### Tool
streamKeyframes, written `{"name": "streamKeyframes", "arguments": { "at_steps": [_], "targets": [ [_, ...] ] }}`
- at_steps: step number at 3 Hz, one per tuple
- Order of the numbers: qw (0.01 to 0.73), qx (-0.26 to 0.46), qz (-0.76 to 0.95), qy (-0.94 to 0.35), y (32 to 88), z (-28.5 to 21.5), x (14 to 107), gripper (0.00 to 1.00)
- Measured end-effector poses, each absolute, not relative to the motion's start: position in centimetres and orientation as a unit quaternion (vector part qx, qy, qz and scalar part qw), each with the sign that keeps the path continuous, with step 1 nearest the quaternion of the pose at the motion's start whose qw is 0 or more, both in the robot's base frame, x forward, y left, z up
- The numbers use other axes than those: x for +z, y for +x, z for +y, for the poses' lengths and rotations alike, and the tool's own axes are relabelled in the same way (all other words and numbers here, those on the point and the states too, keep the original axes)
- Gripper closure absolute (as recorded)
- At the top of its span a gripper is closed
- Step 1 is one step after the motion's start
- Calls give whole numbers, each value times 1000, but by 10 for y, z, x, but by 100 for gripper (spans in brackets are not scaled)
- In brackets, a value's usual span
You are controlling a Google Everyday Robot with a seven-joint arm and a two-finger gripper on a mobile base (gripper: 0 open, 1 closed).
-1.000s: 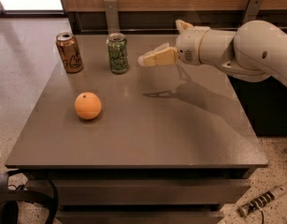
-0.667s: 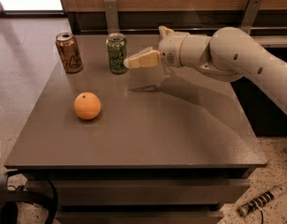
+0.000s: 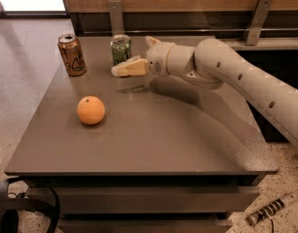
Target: Knock green can over
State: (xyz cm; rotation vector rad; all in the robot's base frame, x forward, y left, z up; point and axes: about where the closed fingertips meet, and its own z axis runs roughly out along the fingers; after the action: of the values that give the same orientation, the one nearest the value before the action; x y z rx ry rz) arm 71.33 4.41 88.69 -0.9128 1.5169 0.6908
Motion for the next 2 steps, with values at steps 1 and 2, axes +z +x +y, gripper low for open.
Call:
{"name": "streamKeyframes", "arguments": {
  "at_steps": [1,2],
  "targets": [
    [582,313,643,-386,716,58,880,0],
    [582,314,642,-388,716,60,880,21]
  ]
}}
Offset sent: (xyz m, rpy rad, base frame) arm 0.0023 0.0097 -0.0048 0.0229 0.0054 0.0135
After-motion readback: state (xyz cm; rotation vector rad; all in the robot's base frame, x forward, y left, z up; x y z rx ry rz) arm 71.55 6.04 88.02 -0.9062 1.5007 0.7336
